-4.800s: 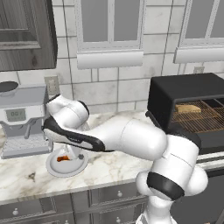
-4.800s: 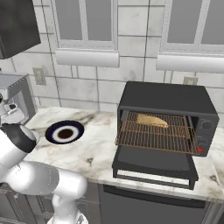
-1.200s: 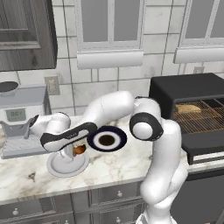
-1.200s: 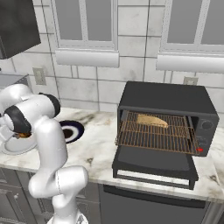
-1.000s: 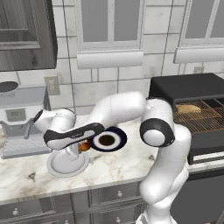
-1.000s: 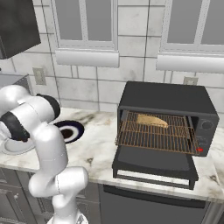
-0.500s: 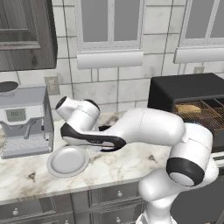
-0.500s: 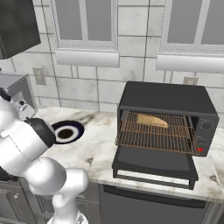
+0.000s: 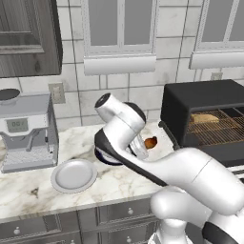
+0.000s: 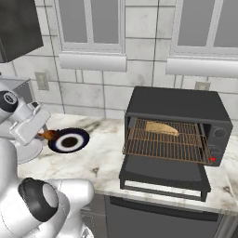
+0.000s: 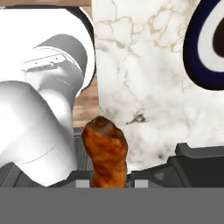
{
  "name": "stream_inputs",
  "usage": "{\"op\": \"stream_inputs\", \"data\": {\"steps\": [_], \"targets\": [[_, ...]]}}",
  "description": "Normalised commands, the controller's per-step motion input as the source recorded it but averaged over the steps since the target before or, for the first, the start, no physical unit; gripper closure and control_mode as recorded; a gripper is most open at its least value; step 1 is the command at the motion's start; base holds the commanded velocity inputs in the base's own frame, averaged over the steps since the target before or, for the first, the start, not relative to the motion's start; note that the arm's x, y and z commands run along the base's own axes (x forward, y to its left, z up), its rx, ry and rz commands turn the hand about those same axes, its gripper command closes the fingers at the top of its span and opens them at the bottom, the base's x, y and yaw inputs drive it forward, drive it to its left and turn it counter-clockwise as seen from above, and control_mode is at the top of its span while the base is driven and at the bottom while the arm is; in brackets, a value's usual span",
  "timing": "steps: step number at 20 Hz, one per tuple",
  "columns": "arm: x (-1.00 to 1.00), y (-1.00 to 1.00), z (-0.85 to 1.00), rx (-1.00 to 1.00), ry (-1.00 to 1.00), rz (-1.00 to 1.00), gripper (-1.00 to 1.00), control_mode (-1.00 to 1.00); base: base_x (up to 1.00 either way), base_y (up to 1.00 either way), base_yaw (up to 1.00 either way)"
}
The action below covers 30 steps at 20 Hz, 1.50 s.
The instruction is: Open the toaster oven door. Place the baguette on the bottom rack in the toaster oven and place the chicken drumstick on the top rack.
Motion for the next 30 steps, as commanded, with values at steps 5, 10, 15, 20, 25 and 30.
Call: {"op": "stream_inputs", "data": {"steps": [5,10,15,20,25,30], "targets": [[-0.49,-0.90,0.59,0.00,-0.07,0.00,1.00,-1.00,0.00,0.00,0.00],[-0.36,-0.89,0.64,0.00,-0.05,0.00,1.00,-1.00,0.00,0.00,0.00],[-0.48,-0.99,0.26,0.04,-0.03,0.00,1.00,-1.00,0.00,0.00,0.00],[-0.14,-0.85,0.05,0.05,0.00,0.00,1.00,-1.00,0.00,0.00,0.00],[0.11,-0.77,0.02,0.07,0.00,0.00,1.00,-1.00,0.00,0.00,0.00],[0.52,-0.37,0.00,0.06,0.00,0.00,1.00,-1.00,0.00,0.00,0.00]]}}
